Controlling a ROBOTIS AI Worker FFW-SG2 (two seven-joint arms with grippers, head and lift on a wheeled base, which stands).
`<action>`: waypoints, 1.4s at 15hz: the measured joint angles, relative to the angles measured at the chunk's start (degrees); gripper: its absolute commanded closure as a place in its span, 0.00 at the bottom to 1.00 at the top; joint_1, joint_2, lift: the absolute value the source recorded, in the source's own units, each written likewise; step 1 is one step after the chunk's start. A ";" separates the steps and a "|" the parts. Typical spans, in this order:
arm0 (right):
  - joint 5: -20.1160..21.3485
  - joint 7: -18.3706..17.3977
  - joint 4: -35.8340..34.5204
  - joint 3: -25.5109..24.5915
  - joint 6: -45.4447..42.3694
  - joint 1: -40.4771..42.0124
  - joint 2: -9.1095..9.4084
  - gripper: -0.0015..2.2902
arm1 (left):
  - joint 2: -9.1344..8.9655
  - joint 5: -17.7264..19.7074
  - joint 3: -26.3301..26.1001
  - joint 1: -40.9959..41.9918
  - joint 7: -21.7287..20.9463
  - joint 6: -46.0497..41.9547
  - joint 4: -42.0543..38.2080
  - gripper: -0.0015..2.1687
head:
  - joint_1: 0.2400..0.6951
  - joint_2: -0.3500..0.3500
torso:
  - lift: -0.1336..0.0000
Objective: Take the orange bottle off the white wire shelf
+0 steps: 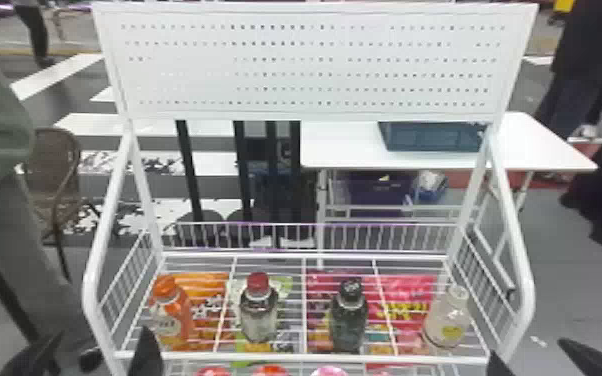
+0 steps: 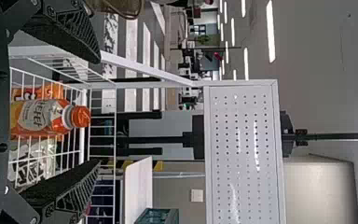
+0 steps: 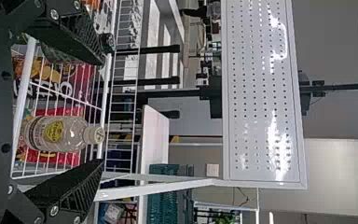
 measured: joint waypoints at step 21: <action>0.00 0.44 0.15 0.53 -0.58 0.04 0.53 0.07 | 0.25 1.63 -6.74 -21.91 -1.62 -24.15 42.07 0.07 | 0.57 0.50 | 1.00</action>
